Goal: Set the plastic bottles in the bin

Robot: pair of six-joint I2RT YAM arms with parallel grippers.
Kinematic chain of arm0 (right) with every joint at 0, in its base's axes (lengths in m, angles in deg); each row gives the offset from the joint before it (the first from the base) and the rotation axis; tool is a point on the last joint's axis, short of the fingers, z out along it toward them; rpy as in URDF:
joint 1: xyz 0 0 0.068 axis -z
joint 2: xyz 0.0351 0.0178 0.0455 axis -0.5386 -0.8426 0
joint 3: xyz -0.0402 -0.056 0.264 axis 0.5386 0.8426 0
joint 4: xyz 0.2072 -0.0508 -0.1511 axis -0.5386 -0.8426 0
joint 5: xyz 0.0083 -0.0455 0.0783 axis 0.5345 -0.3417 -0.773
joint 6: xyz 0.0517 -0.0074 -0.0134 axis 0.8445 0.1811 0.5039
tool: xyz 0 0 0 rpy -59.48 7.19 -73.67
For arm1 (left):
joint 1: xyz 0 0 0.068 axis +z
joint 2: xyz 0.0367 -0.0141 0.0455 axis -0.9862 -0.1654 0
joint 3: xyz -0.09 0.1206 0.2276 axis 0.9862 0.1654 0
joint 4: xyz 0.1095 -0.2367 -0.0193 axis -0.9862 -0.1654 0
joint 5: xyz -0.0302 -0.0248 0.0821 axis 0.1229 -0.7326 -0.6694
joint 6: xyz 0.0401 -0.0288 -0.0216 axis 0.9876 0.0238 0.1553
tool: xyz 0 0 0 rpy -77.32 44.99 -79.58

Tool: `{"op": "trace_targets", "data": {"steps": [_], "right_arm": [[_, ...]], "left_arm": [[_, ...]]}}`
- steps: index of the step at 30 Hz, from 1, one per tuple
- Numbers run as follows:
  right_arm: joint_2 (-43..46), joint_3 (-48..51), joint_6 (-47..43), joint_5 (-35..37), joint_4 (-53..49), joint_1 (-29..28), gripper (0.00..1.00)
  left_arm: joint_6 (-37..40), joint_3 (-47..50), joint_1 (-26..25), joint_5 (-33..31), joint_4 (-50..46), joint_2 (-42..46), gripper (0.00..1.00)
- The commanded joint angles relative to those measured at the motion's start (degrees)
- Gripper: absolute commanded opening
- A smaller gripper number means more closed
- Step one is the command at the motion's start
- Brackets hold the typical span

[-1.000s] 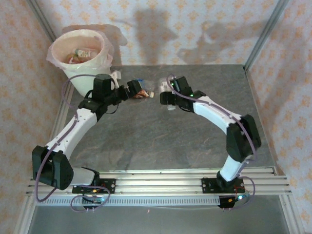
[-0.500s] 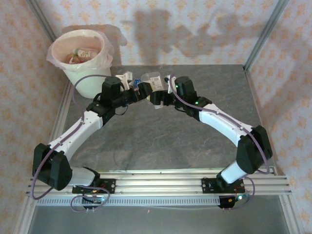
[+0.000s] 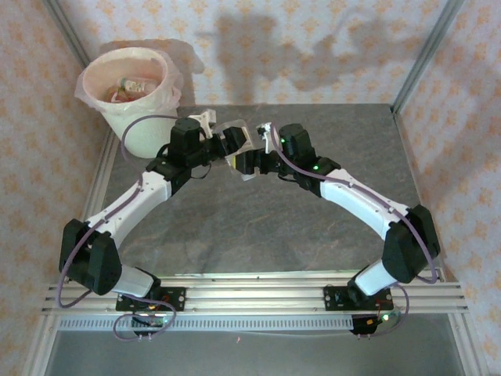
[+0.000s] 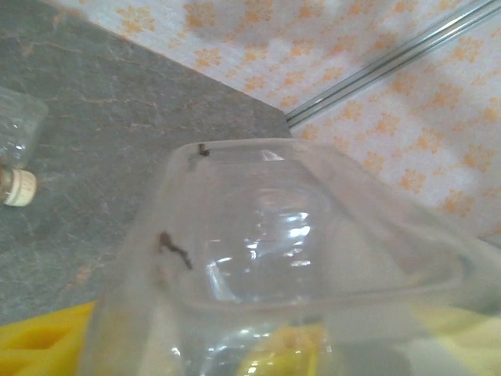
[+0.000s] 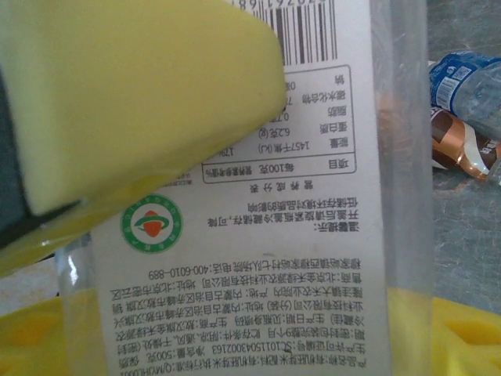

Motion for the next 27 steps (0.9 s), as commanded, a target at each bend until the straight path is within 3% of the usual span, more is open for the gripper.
{"op": "trace_targets", "data": {"steps": [1, 8, 15, 21, 27], "right_arm": [[0.4, -1.2, -0.9, -1.8, 3.4, -0.4, 0.65], [0.8, -1.7, -2.0, -0.9, 3.0, -0.5, 0.79], [3.6, -2.1, -4.0, 0.8, 1.7, -0.5, 0.99], [6.6, -1.2, -5.9, 6.2, 0.2, -0.5, 0.99], [11.6, 1.6, -6.0, 18.7, 2.3, -0.5, 0.99]], "left_arm": [[0.0, -1.3, 0.1, -1.0, 1.2, 0.1, 0.67], [-0.4, -0.4, 0.1, -4.9, 0.4, 1.5, 0.57], [-1.6, 1.2, 0.1, -9.0, 1.0, 3.0, 0.57], [-1.9, 1.1, 0.3, -11.4, 0.6, 3.9, 0.57], [3.2, -1.3, 0.9, -17.7, -4.6, 6.6, 0.57]]}}
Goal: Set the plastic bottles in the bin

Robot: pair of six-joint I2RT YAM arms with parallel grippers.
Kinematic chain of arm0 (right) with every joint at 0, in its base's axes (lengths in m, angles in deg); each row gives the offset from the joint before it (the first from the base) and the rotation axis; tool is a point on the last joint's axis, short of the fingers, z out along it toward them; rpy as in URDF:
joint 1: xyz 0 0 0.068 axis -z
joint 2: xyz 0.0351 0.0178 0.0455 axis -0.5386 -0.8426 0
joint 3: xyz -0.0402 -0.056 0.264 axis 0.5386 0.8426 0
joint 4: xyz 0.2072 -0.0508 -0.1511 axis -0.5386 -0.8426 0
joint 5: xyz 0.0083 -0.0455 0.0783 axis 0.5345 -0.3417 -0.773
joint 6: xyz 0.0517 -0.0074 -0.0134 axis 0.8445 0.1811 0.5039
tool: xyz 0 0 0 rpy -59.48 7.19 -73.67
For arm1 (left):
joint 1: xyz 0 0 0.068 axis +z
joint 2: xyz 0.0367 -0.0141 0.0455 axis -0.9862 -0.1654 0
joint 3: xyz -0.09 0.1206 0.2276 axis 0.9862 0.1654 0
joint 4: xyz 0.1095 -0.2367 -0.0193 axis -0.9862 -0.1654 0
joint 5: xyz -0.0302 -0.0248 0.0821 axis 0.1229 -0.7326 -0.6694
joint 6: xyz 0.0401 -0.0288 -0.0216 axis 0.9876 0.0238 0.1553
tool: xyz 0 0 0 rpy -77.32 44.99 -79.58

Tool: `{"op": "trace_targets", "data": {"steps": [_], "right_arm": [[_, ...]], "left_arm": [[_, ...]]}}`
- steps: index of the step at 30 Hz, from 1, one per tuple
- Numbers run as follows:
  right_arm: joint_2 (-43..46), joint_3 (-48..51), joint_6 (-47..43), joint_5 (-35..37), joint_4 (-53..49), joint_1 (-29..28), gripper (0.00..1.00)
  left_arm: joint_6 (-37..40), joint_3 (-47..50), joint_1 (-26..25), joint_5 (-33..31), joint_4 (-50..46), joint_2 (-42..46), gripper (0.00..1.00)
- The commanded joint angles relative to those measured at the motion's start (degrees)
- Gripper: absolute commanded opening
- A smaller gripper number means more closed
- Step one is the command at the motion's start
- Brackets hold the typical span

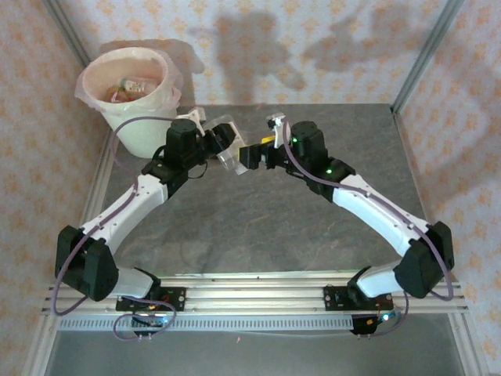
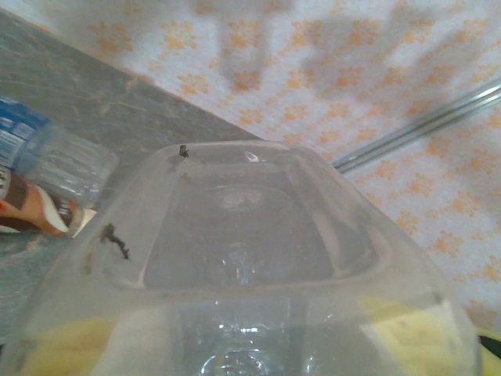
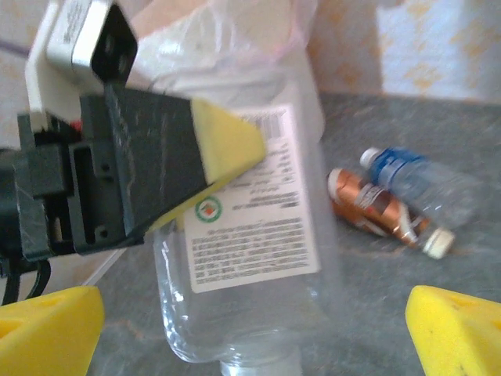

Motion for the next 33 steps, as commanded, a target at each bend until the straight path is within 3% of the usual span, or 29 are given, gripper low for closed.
{"op": "trace_targets", "data": {"steps": [1, 7, 14, 23, 30, 33], "right_arm": [[4.3, 2.5, -0.8, 9.8, 3.9, -0.1, 0.99], [9.2, 9.1, -0.4, 18.4, 11.7, -0.1, 0.99], [10.0, 9.3, -1.4, 23.4, 8.9, 0.0, 0.99], [10.0, 9.1, -0.3, 27.2, 6.6, 0.0, 0.99], [10.3, 9.1, -0.2, 28.4, 4.1, 0.0, 0.99], [10.3, 9.3, 0.0, 28.8, 4.1, 0.0, 0.99]], "left_arm": [[5.5, -2.9, 0.6, -7.4, -4.6, 4.2, 0.57], [14.2, -11.8, 1.4, -30.8, -16.1, 7.6, 0.56], [32.4, -20.3, 4.2, -48.2, -7.6, 6.9, 0.58], [39.9, -26.9, 17.2, -50.3, 2.6, -1.8, 0.58], [49.9, -38.1, 22.8, -48.4, 1.2, -13.2, 0.6], [50.6, -41.3, 25.0, -48.1, -0.8, -17.2, 0.61]]}}
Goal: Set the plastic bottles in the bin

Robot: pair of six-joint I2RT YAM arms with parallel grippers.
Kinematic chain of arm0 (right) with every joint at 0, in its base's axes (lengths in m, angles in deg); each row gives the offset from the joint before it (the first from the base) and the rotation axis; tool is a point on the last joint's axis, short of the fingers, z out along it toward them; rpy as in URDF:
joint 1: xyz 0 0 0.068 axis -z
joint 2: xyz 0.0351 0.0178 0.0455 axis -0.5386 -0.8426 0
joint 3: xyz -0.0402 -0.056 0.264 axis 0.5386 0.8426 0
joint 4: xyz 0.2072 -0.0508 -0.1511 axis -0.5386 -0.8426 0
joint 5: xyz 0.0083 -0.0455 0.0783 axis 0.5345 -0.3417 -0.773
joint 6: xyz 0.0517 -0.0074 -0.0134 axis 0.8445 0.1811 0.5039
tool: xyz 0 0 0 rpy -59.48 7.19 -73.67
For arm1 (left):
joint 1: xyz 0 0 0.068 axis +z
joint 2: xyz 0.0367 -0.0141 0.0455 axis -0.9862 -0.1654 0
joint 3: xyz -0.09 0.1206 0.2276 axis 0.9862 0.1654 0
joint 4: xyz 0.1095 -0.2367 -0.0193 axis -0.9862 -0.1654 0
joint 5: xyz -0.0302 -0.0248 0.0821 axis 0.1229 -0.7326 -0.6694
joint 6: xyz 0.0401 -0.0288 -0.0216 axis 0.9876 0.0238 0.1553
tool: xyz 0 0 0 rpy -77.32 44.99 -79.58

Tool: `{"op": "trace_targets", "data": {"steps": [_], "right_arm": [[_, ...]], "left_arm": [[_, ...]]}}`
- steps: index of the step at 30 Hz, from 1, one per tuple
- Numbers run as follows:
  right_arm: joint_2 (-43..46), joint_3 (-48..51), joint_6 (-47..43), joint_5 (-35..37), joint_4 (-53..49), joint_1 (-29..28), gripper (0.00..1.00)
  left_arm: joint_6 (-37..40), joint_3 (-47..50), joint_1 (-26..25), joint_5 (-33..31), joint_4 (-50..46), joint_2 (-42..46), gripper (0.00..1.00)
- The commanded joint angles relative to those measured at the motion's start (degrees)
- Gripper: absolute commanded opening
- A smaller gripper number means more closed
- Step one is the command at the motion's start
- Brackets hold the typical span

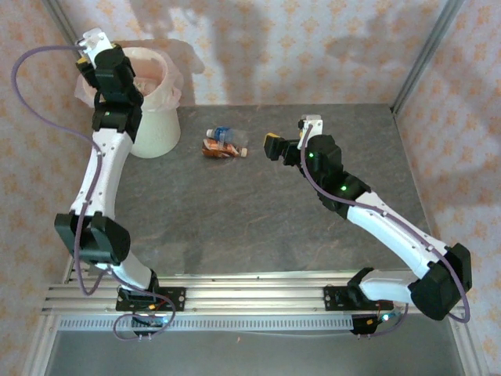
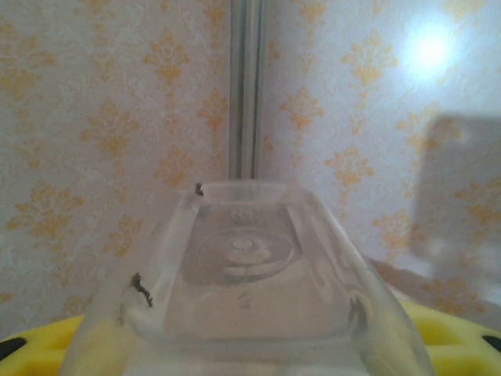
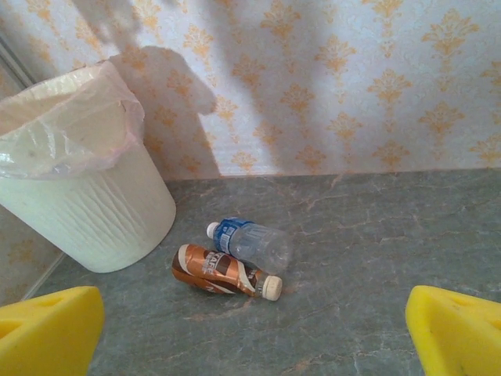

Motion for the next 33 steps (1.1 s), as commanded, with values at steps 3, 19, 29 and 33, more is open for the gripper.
{"op": "trace_targets", "data": {"steps": [3, 19, 29, 33], "right_arm": [[0.9, -0.4, -0.2, 2.0, -1.5, 0.0, 0.99], [-0.2, -0.7, 0.8, 2.8, -1.8, 0.1, 0.99], [-0.8, -0.2, 0.4, 4.3, -2.5, 0.2, 0.99], [-0.5, 0.3, 0.4, 4.3, -2.3, 0.2, 0.99]], "left_arm": [[4.5, -6.2, 3.2, -1.1, -2.3, -4.8, 0.61], [-0.1, -48.2, 7.3, 1.0, -30.9, -33.8, 0.59], [-7.6, -57.6, 7.9, 5.2, -31.3, -38.4, 1.0], [-8.0, -58.3, 8.0, 3.5, -32.0, -36.1, 1.0]]}}
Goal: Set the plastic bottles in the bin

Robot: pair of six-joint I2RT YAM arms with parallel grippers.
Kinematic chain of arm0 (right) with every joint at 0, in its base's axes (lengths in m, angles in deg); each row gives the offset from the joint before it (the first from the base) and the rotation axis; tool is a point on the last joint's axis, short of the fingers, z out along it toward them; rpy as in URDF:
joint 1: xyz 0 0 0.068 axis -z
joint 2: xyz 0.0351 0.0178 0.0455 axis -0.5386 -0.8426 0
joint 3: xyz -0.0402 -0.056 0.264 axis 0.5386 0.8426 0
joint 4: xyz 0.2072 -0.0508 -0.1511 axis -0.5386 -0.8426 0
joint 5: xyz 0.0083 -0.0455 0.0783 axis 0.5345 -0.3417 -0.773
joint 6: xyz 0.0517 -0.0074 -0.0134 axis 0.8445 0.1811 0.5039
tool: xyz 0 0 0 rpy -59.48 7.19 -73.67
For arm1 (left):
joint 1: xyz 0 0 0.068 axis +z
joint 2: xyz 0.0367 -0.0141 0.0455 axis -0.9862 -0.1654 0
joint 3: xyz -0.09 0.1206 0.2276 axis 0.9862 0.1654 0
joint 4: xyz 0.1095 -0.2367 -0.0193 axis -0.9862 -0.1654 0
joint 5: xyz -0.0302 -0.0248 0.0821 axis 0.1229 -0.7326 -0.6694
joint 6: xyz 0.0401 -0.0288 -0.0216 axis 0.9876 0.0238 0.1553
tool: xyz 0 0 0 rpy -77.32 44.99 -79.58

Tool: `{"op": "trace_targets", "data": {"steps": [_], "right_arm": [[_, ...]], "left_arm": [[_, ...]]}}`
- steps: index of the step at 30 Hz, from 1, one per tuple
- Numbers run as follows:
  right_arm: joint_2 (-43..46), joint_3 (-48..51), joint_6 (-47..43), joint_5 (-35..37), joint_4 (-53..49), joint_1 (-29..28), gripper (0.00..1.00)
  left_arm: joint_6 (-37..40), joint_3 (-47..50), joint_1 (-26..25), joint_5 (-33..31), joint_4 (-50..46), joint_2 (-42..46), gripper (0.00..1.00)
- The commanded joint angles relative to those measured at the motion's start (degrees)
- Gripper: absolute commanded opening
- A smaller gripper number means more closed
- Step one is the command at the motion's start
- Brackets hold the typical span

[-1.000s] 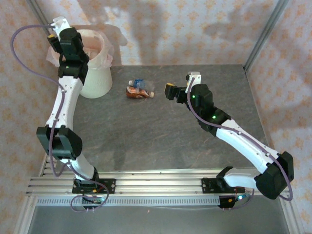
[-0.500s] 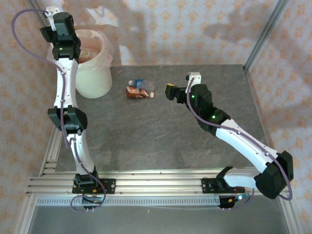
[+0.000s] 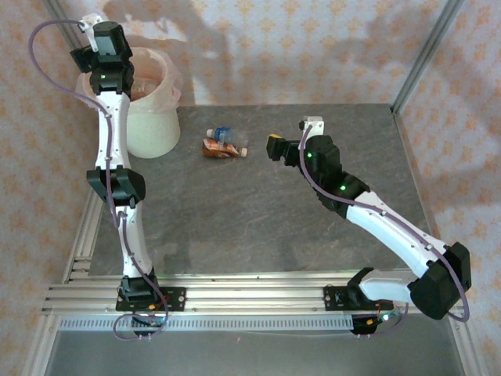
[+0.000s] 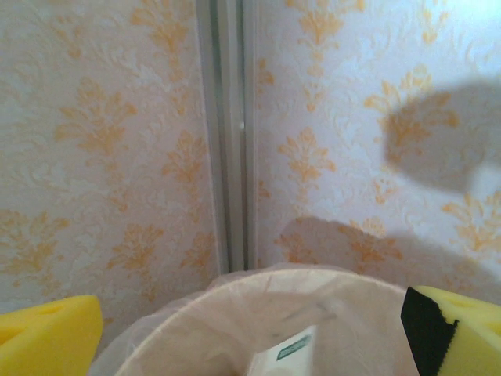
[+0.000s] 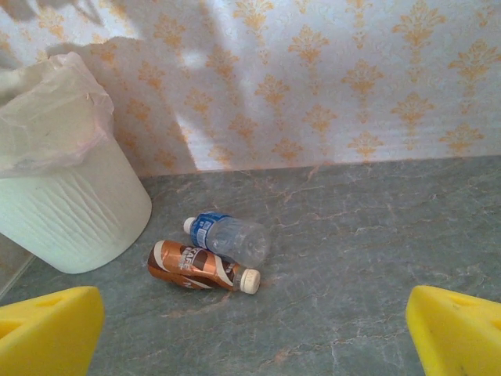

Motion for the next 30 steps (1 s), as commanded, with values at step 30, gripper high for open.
{"op": "trace_targets", "data": {"steps": [30], "right_arm": [[-3.1, -0.2, 11.0, 9.1, -3.4, 2.8, 0.99]], "left_arm": [[-45.6, 79.9, -25.2, 7.7, 7.4, 56.5, 1.0]]}}
